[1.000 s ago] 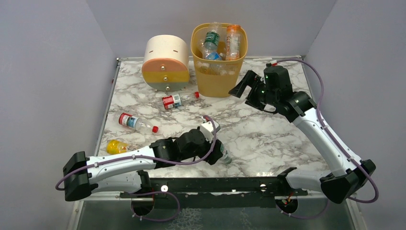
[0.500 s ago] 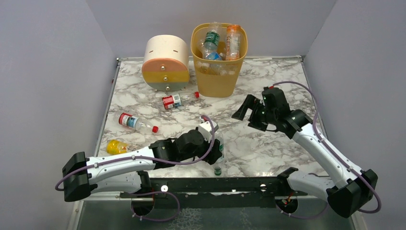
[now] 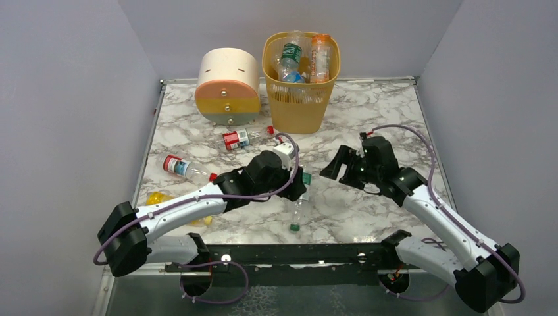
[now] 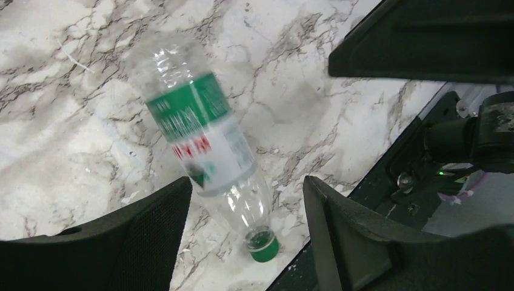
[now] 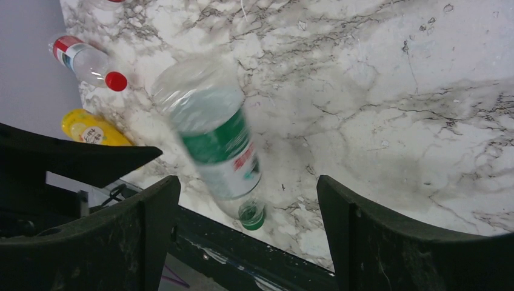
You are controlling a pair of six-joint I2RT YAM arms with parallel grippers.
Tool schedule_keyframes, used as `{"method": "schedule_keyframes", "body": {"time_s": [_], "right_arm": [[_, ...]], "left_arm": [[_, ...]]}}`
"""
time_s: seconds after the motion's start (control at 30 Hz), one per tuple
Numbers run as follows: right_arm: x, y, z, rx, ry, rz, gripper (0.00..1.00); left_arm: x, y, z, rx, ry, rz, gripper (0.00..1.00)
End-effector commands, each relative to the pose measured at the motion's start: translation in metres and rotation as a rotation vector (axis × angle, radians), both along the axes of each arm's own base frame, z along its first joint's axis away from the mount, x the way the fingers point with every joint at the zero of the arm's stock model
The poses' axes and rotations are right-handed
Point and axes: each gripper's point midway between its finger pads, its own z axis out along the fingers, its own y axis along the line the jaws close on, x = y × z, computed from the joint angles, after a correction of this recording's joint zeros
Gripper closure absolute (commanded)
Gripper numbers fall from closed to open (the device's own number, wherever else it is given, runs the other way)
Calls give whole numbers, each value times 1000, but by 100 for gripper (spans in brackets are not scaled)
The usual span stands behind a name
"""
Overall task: Put the plastic bottles in the bin
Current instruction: Move the plastic bottle to the center of the board, then pick up the plastic bottle at the center of the board.
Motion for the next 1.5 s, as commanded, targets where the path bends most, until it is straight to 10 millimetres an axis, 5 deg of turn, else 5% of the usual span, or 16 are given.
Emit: {"method": "schedule_keyframes", "body": {"time_s": [0.0,0.37,0.93,1.3,1.47], "right_arm": [[-3,11,-1,53,-77,79,16],[6,12,-31,-15,-15,83,15],[99,47,-73,-199,111,23,11],[79,76,-115,-305,225,65,11],[76,78,-110,-299,210,63,38]], "left_arm": [[-3,-21,24,-91,41,-109,27],[8,-15,22,-89,72,-45,25],[-13,50,51,-109,84,135,19],[-22,65,58,-114,80,151,19],[-26,70,62,-114,80,157,19]]}}
